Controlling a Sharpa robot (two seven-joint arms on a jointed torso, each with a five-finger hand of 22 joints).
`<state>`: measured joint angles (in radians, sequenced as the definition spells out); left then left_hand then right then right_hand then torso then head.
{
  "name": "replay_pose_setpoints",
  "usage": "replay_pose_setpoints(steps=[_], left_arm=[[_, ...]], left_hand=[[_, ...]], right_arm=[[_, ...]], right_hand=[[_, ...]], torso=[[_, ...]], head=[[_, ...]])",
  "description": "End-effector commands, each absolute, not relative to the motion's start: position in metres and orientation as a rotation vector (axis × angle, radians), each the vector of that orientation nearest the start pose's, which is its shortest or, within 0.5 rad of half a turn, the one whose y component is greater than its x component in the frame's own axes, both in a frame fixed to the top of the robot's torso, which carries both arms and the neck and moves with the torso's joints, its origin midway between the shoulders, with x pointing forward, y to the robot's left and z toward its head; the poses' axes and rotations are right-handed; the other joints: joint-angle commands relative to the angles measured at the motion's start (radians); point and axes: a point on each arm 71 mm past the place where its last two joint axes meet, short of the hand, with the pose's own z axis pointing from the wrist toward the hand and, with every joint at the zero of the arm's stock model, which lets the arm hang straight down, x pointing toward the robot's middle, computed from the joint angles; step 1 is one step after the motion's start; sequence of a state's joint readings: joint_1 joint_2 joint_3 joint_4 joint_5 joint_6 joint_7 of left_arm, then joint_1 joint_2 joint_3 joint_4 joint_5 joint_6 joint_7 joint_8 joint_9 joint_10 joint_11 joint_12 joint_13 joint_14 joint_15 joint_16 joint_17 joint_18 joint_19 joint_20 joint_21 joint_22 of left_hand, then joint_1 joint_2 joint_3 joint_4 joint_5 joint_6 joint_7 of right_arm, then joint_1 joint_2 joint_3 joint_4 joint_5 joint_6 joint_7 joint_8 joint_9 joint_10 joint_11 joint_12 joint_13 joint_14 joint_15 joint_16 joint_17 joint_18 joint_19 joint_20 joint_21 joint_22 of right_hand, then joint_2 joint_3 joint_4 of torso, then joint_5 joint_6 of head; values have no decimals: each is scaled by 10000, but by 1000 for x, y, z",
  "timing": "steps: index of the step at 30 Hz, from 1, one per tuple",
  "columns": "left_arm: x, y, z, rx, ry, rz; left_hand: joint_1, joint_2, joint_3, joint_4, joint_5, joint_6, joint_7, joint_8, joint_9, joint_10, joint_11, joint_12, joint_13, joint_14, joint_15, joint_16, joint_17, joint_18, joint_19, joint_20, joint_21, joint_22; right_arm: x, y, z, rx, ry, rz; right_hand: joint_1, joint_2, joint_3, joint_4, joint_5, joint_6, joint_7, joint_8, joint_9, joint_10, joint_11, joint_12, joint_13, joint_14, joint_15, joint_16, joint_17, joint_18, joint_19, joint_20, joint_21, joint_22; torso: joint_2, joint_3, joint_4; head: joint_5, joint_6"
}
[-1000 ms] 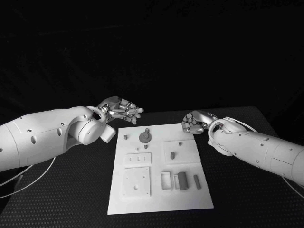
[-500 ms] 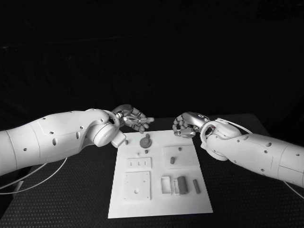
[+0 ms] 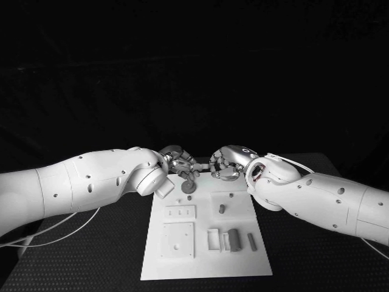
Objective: Assemble the parts on the task board
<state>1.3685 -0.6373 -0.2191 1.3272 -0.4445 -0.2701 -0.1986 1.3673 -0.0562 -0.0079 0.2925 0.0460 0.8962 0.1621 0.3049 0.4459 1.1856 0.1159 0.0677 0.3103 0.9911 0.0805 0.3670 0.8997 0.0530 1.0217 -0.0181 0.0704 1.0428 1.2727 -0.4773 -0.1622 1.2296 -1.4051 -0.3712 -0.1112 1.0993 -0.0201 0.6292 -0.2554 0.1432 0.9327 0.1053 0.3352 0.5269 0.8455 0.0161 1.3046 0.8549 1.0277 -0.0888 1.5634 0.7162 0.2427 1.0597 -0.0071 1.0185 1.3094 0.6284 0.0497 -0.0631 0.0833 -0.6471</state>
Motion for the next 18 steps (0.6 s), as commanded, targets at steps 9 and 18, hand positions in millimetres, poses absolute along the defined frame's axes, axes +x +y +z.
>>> replay_pose_setpoints(steps=[9,18], left_arm=[[524,162,-198,-7495,20165,-8925],[523,159,-199,-7437,20268,-9026]], left_hand=[[-287,179,-431,2,28,-6,16,-48,-40,-97,-12,27,76,-57,38,-82,52,85,-107,20,-16,53],[-339,298,-572,2,29,44,-1,-36,-44,-77,-29,44,114,-34,31,-95,81,103,-96,16,-9,71]], right_arm=[[519,-81,-197,-2621,16429,6823],[517,-75,-197,-2698,16408,6955]], right_hand=[[-48,-38,25,-7,45,216,170,197,404,109,-7,-54,-17,80,-3,-61,14,191,77,-33,36,139],[-64,-49,26,0,45,215,170,192,404,117,-8,-58,-18,89,-4,-66,15,191,87,-37,33,137]], torso=[[-17,7,-3],[6,15,2]], head=[[13,41],[-31,24]])
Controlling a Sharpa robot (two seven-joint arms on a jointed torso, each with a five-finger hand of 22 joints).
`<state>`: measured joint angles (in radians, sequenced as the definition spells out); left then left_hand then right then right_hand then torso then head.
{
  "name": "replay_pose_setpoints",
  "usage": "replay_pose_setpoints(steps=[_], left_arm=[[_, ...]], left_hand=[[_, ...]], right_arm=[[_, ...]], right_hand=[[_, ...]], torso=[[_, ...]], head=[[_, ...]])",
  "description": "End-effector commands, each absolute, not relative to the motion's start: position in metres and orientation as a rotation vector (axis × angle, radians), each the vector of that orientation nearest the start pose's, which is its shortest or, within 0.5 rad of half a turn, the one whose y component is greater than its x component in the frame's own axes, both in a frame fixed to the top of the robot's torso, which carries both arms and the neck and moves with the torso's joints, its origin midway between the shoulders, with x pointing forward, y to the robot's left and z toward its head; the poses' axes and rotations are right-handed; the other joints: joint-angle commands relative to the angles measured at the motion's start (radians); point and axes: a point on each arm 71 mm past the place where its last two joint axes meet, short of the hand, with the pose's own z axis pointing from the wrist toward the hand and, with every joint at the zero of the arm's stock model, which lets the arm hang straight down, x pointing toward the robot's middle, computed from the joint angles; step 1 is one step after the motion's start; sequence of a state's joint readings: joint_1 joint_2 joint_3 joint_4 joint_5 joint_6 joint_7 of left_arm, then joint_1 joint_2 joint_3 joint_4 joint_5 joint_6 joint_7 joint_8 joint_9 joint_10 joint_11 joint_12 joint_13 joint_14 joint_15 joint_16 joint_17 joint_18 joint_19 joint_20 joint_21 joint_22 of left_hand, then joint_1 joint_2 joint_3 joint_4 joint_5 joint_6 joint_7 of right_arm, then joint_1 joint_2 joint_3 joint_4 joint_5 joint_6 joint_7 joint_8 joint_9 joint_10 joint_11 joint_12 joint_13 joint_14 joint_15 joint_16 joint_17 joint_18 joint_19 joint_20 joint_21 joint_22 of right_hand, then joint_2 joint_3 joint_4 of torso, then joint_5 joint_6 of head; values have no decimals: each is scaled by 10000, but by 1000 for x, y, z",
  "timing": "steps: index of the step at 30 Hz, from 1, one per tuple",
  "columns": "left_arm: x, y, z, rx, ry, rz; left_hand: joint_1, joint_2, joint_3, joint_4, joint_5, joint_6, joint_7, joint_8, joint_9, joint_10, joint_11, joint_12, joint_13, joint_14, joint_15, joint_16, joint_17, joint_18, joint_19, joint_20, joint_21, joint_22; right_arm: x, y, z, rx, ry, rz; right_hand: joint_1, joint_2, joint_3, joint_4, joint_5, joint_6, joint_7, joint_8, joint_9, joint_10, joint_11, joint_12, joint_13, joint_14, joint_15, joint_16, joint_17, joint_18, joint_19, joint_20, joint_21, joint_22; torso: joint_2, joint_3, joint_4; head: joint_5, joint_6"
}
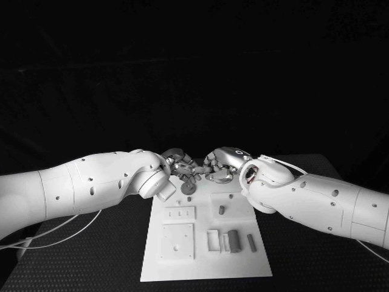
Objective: Assemble the parts on the task board
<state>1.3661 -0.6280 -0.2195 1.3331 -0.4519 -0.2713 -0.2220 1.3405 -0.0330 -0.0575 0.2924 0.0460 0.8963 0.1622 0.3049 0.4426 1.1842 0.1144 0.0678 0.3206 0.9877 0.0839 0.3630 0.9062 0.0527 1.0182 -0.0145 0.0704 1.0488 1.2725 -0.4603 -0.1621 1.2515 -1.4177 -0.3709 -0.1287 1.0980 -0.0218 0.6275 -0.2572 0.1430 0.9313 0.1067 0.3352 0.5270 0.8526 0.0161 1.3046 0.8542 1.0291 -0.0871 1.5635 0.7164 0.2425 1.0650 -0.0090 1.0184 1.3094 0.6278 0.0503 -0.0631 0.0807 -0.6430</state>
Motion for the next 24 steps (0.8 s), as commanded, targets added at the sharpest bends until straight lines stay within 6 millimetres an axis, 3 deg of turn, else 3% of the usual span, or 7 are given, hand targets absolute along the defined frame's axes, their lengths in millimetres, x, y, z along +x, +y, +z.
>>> replay_pose_setpoints(steps=[1,24], left_arm=[[523,159,-199,-7434,20283,-9038],[522,154,-199,-7643,20380,-9399]], left_hand=[[-58,91,-85,0,29,49,-6,-34,-12,-59,-19,46,16,4,-6,-56,20,109,-60,-22,-9,13],[783,835,-385,-33,31,392,-175,101,5,260,-172,136,201,134,-51,-102,141,136,13,-53,5,95]], right_arm=[[517,-75,-197,-2709,16405,6972],[516,-65,-197,-2881,16444,7127]], right_hand=[[-52,-33,44,18,47,228,155,191,404,46,-9,-58,-10,75,-22,-68,12,193,35,-19,34,136],[-78,-61,46,27,48,219,156,177,404,55,-9,-66,-12,86,-23,-81,12,193,46,-25,25,132]], torso=[[13,10,3],[45,17,3]], head=[[-6,-16],[-58,-78]])
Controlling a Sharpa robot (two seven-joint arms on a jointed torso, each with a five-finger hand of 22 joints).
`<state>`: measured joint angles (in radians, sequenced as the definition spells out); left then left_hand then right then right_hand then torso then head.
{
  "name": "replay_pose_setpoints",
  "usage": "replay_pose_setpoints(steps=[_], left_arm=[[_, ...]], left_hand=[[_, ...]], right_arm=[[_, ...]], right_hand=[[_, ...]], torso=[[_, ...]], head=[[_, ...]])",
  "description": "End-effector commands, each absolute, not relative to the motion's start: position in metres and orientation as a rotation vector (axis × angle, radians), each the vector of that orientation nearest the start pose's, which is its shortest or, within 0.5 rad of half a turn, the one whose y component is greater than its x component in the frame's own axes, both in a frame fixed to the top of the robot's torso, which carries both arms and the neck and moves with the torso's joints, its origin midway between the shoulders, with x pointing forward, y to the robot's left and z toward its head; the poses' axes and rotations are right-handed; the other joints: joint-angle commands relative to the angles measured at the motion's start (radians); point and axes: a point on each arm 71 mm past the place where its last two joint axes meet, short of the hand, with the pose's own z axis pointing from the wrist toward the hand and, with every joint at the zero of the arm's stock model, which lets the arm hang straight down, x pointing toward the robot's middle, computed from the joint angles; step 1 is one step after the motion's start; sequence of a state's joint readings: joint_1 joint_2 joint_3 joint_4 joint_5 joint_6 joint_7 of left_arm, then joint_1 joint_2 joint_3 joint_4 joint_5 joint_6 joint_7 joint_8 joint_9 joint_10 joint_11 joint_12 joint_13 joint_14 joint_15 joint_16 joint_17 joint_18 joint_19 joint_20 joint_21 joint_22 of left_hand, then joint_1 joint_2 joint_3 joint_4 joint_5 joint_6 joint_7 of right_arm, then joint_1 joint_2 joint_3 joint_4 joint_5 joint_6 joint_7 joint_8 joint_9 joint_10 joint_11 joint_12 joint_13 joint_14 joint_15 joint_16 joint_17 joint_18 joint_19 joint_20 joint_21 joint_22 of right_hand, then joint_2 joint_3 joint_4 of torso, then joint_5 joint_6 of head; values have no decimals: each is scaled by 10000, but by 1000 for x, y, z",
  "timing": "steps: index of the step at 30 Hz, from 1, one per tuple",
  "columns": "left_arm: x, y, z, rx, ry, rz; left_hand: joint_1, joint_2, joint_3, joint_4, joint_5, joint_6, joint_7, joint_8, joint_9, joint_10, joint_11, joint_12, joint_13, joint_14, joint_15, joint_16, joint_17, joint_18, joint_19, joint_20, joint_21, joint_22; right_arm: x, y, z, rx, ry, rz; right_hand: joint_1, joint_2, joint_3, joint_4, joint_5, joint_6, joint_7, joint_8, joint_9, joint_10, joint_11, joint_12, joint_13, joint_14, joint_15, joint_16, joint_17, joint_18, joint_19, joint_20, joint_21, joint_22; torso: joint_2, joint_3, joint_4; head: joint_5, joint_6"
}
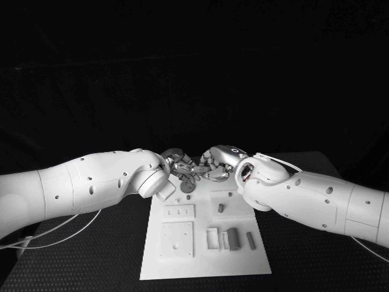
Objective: Assemble the parts on the task board
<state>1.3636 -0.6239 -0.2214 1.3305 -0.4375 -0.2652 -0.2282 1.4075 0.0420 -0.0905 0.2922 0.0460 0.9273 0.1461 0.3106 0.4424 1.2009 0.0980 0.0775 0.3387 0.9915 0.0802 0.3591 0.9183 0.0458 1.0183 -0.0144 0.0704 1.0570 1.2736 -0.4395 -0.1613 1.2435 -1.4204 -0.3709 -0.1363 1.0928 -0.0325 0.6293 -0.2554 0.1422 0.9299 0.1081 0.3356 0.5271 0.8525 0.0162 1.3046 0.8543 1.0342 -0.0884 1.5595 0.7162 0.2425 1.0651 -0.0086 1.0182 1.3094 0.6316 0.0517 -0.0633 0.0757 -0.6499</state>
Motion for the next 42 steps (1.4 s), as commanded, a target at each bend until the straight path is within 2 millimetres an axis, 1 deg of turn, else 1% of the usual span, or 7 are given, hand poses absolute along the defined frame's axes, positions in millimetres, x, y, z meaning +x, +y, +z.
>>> replay_pose_setpoints(steps=[1,7,12,19,31,39,42], left_arm=[[522,154,-199,-7669,20365,-9407],[523,156,-199,-7848,20228,-9400],[524,157,-199,-7903,20223,-9398],[524,157,-199,-7940,20209,-9394],[524,164,-199,-8047,20098,-9334],[524,164,-199,-7996,20204,-9375],[524,164,-199,-7990,20221,-9376]], left_hand=[[198,135,-60,-29,31,110,-28,57,11,123,-20,46,31,114,-20,-61,28,206,24,-57,7,19],[769,428,89,-41,32,320,-138,150,46,347,-118,106,107,180,-45,-76,63,203,69,-78,0,35],[1192,535,267,-34,34,421,-192,180,58,462,-166,111,146,230,-61,-90,92,194,106,-91,-5,39],[1427,563,443,-37,35,507,-241,201,65,546,-199,103,174,293,-86,-90,122,190,149,-113,-5,42],[1850,626,1236,-30,36,878,-465,339,142,906,-368,164,301,578,-218,6,276,180,376,-224,34,84],[1881,654,1412,-49,36,930,-480,355,171,960,-393,161,337,613,-248,25,333,169,404,-258,31,113],[1889,661,1435,-52,37,931,-480,353,174,960,-393,156,340,611,-250,23,340,166,402,-261,28,117]], right_arm=[[516,-65,-197,-2886,16450,7122],[516,-65,-198,-2888,16473,7111],[516,-65,-198,-2880,16450,7130],[516,-66,-198,-2873,16489,7094],[521,-74,-200,-2733,16569,6851],[522,-77,-200,-2536,16484,6864],[523,-77,-200,-2316,16462,6969]], right_hand=[[-27,45,28,10,55,233,142,173,402,56,-9,-66,-13,36,-9,-42,15,193,45,-29,27,132],[-32,41,29,12,55,232,142,171,402,58,-9,-68,-13,38,-9,-46,15,193,47,-30,24,131],[-35,39,32,14,56,232,142,169,403,59,-9,-69,-13,40,-9,-48,15,193,49,-32,22,130],[-39,37,34,16,56,233,142,167,403,62,-10,-71,-13,43,-9,-52,16,193,52,-33,19,129],[-57,12,35,20,55,223,144,155,402,61,-8,-79,-14,44,-8,-64,16,193,52,-35,10,127],[-95,-117,64,38,58,85,189,43,366,17,28,-119,-14,20,20,-115,21,193,38,-36,-39,118],[-130,-267,92,82,59,-124,264,-118,298,-52,99,-155,-8,-30,82,-166,27,193,5,-22,-89,115]], torso=[[8,3,7],[11,8,0],[14,9,-6],[18,10,0],[23,13,-2],[32,17,-1],[28,16,-1]], head=[[-7,-12],[8,-46],[13,-59],[15,-79],[-11,-77],[-23,-104],[-27,-106]])
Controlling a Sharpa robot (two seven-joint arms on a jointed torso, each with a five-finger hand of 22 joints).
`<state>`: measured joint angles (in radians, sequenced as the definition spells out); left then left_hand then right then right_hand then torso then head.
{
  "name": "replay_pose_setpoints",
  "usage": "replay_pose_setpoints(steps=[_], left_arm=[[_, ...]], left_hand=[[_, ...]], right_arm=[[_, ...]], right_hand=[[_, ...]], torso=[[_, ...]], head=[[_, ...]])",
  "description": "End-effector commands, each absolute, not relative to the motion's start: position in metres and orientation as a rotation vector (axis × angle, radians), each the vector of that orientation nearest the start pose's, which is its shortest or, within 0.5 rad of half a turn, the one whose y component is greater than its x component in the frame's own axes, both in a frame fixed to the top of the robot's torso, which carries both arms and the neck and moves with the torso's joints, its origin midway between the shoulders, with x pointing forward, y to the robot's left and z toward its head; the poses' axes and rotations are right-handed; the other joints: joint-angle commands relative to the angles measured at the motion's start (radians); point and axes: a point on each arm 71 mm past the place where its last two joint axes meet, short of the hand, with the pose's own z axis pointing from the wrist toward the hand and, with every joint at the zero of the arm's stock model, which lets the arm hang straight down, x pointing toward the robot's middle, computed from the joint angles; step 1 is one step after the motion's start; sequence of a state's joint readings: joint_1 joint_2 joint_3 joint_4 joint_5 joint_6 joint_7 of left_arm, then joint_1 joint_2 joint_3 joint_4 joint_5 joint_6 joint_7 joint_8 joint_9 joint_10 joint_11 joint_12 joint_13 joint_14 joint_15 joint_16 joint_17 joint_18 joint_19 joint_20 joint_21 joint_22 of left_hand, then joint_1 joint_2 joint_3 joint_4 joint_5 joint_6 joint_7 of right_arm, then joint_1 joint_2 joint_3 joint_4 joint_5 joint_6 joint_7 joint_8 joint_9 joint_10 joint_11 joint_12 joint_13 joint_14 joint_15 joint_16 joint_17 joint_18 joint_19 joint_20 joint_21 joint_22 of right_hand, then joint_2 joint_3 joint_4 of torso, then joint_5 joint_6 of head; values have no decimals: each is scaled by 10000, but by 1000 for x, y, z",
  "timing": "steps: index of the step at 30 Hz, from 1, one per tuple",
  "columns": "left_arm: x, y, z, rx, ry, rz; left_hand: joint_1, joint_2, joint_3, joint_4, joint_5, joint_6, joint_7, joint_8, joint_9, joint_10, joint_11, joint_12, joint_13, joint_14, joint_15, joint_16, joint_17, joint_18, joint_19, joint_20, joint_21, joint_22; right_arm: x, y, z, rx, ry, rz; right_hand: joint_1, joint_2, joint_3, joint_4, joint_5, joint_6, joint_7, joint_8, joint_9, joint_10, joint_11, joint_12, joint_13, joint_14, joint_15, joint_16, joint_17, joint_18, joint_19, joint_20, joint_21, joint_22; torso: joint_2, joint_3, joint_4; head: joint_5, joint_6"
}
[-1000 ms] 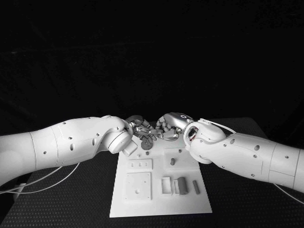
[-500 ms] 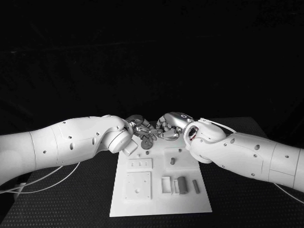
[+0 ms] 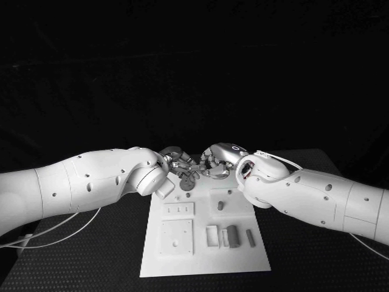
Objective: Assemble the parts on the task board
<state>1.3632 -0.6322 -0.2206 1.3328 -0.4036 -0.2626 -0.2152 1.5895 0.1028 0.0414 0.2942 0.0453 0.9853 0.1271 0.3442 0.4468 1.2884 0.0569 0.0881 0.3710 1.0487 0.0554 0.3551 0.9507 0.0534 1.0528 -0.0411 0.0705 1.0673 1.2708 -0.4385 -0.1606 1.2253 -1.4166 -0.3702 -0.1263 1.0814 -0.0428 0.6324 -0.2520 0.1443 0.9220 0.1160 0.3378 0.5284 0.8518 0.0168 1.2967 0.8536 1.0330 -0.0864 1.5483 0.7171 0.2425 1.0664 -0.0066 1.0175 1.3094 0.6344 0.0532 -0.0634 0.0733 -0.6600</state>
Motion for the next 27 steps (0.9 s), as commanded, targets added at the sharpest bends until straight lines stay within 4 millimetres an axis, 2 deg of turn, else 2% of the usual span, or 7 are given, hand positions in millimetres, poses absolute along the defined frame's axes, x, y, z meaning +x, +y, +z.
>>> replay_pose_setpoints(steps=[1,5,7,12,18,27], left_arm=[[524,165,-199,-7991,20228,-9372],[524,166,-199,-8021,20213,-9336],[525,167,-200,-8045,20193,-9307],[527,171,-200,-8175,20110,-9145],[528,176,-201,-8272,20109,-9012],[528,185,-203,-7834,20203,-8525]], left_hand=[[69,56,122,-71,43,352,-290,17,130,85,17,48,19,38,-3,62,18,90,56,5,27,15],[72,73,145,-72,43,349,-282,13,133,80,20,39,21,32,-3,59,27,84,49,3,21,19],[72,90,159,-72,43,346,-274,8,134,76,22,32,23,26,-3,55,32,80,43,2,17,22],[59,165,183,-80,45,329,-244,-8,137,60,32,6,27,4,3,42,52,70,14,-2,3,33],[68,280,173,-118,46,289,-173,-41,140,32,60,-33,34,-37,18,24,88,62,-41,-3,-10,58],[76,322,156,-135,46,278,-157,-52,145,25,68,-49,40,-51,23,20,111,60,-64,1,-9,77]], right_arm=[[523,-78,-200,-2280,16447,6980],[524,-81,-200,-2016,16443,7047],[525,-83,-200,-1959,16437,7045],[527,-89,-200,-1810,16435,7046],[530,-105,-200,-1438,16306,6905],[538,-136,-203,-936,16287,6425]], right_hand=[[-34,-242,80,83,39,-185,239,-243,233,-94,147,-101,1,-59,113,-89,19,193,-39,-28,-119,111],[-61,-514,103,199,33,-519,404,-479,111,-277,302,-181,1,-212,263,-200,16,193,-162,42,-245,98],[-73,-705,99,291,32,-927,564,-725,-17,-430,455,-248,-8,-338,411,-286,6,193,-278,107,-354,86],[-42,-971,83,481,26,-1241,723,-892,-136,-690,616,-371,-54,-581,573,-433,-19,193,-502,248,-546,73],[26,-1049,61,543,23,-1385,784,-954,-188,-779,674,-393,-70,-665,633,-475,-26,193,-580,310,-617,79],[43,-1071,52,572,23,-1406,796,-958,-199,-797,687,-394,-76,-682,646,-485,-28,193,-594,327,-635,82]], torso=[[2,1,2],[4,2,5],[4,3,5],[6,5,-1],[11,6,-1],[10,9,4]], head=[[-3,-5],[-1,-5],[3,-6],[9,0],[15,1],[48,-12]])
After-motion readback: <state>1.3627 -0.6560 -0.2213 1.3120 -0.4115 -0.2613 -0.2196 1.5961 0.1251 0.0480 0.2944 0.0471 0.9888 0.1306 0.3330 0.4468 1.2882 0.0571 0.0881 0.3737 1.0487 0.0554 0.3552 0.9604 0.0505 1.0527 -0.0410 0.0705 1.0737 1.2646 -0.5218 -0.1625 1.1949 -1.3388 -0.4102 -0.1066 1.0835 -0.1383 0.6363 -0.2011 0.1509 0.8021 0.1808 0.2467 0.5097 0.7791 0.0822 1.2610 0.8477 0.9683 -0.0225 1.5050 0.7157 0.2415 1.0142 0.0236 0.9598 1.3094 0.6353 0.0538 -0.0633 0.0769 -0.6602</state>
